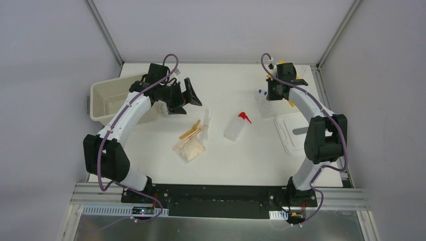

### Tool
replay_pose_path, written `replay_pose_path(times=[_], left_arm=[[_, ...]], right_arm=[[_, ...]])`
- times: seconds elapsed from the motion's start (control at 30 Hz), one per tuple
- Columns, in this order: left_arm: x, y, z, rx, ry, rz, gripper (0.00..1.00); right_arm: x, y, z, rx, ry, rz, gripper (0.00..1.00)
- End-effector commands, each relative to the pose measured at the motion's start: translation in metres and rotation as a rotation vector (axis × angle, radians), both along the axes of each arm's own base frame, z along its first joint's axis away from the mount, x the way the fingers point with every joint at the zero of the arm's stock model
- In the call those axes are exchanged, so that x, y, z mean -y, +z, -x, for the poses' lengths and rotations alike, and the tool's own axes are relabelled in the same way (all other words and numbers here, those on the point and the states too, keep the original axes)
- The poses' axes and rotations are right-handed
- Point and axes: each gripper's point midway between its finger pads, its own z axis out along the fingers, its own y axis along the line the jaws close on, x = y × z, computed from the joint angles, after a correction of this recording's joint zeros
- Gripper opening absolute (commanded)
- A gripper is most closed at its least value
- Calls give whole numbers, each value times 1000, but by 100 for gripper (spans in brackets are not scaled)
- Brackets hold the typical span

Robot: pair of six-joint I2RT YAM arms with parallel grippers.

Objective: Organize the chemistry lab equipment

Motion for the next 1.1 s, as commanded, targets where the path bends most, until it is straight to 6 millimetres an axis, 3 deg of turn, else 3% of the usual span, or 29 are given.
replay_pose_path(times=[0.0,0.43,0.67,1.07], left_arm=[[-1,10,-5,45,-13,-25,99],[-3,6,-6,44,-18,-42,99],[-5,3,-6,44,-20,-53,99],[-12,-5,-15,81,-35,-118,99]], right_arm=[[1,-4,-11,6,5,27,0],[9,-20,-21,-16,7,86,0],[19,-20,-41,-7,-9,80,0],[10,-10,-79,36,23,44,4]])
